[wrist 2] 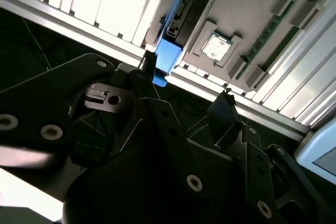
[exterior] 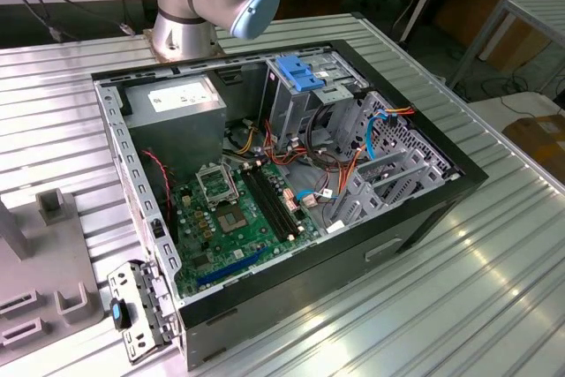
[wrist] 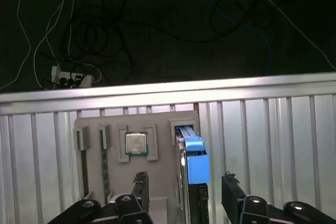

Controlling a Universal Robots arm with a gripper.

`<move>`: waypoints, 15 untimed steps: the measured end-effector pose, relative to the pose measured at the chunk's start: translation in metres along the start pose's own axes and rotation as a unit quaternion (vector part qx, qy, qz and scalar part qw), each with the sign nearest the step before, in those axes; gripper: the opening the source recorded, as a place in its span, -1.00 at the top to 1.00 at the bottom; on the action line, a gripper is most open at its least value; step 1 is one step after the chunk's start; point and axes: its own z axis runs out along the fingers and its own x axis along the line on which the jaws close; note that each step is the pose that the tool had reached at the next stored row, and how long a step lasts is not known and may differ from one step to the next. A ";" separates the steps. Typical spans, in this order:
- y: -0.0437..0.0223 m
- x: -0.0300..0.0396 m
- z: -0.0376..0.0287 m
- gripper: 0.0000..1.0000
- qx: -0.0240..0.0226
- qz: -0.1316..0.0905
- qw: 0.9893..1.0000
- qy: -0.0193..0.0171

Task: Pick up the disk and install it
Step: 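Pick up the disk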

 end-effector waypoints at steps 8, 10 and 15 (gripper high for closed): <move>0.0000 0.0000 0.0002 -0.32 0.000 0.000 1.000 0.000; 0.0000 0.0000 0.0002 -0.32 0.000 0.000 1.000 0.000; 0.0000 0.0000 0.0030 -0.32 0.000 0.000 1.000 0.000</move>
